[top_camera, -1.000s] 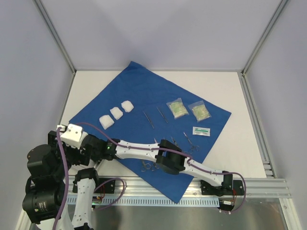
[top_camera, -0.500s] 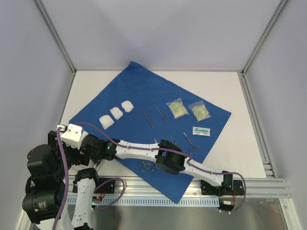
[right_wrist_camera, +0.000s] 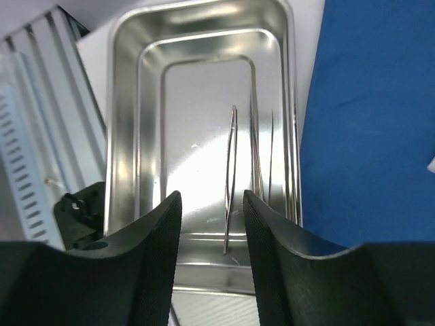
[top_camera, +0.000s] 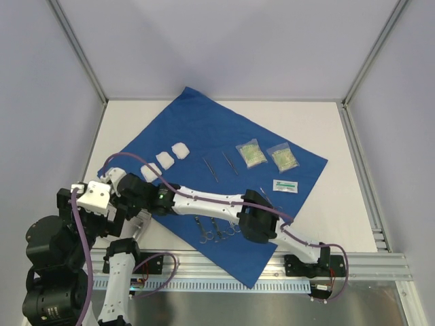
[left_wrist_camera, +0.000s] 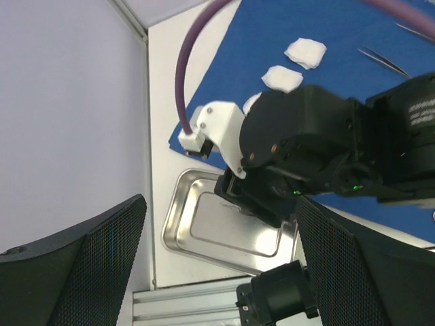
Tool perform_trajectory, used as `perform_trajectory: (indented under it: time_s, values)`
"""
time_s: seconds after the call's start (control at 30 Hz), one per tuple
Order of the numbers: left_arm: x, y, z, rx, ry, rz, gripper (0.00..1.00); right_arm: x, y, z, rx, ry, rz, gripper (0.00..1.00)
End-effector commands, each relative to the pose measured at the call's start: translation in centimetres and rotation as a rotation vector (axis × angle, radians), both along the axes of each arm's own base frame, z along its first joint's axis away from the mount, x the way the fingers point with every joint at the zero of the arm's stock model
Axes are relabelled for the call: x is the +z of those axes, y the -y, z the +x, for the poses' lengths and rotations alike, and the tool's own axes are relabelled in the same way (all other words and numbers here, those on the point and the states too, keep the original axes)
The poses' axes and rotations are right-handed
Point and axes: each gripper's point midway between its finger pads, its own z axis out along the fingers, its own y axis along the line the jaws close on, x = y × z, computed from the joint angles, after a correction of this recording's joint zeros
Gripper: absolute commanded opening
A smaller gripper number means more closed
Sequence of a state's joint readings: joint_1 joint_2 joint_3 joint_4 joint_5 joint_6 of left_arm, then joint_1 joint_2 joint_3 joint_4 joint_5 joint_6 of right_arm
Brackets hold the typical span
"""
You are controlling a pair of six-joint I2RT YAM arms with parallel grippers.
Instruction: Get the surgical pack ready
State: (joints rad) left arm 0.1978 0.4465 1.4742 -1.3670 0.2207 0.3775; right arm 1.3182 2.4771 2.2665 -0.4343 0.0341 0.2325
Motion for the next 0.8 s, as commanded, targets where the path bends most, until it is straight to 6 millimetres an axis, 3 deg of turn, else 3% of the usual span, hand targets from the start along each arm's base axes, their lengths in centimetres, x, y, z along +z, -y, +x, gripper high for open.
perform_trajectory:
  time_s: [0.0, 0.1, 0.13, 0.2, 0.23, 0.27, 0.37, 0.4, 0.5, 0.6, 0.77]
  values:
    - [-2.0, 0.5, -1.7, -0.018, -0.135, -0.017, 1.00, 8.7, 0.8, 1.9, -0.026, -0.031, 0.169, 0.45]
    - [-1.2, -0.1, -1.7, 0.020, -0.113, -0.010, 1.00, 7.7, 3.2, 3.1, -0.075, -0.042, 0.114, 0.45]
    - [-1.1, -0.5, -1.7, 0.042, -0.113, -0.003, 1.00, 8.2, 5.1, 4.8, -0.131, -0.028, 0.099, 0.45]
    - [-0.9, -0.9, -1.4, 0.067, -0.115, -0.002, 1.00, 7.7, 7.4, 6.2, -0.180, -0.030, 0.065, 0.45]
    - [-0.9, -1.3, -1.4, 0.089, -0.117, 0.000, 1.00, 9.6, 9.3, 8.2, -0.232, -0.013, 0.085, 0.45]
    - [-1.0, -1.4, -1.3, 0.097, -0.124, 0.000, 1.00, 7.2, 11.3, 9.0, -0.268, -0.034, 0.026, 0.45]
    - [-1.8, -1.7, -1.0, 0.118, -0.150, -0.003, 1.00, 6.0, 16.7, 13.4, -0.391, -0.066, -0.041, 0.46]
    - [-2.3, -1.8, -0.9, 0.120, -0.165, -0.006, 1.00, 4.4, 19.8, 15.5, -0.460, -0.087, -0.107, 0.48]
    - [-3.2, -2.0, -0.6, 0.127, -0.189, -0.004, 1.00, 1.6, 24.9, 18.5, -0.555, -0.096, -0.222, 0.59]
    - [-4.2, -2.3, -0.4, 0.143, -0.225, -0.003, 1.00, -0.8, 27.3, 20.1, -0.583, -0.101, -0.298, 0.63]
    - [-5.0, -2.5, -0.2, 0.151, -0.251, -0.001, 1.00, -3.6, 28.1, 21.4, -0.580, -0.121, -0.366, 0.62]
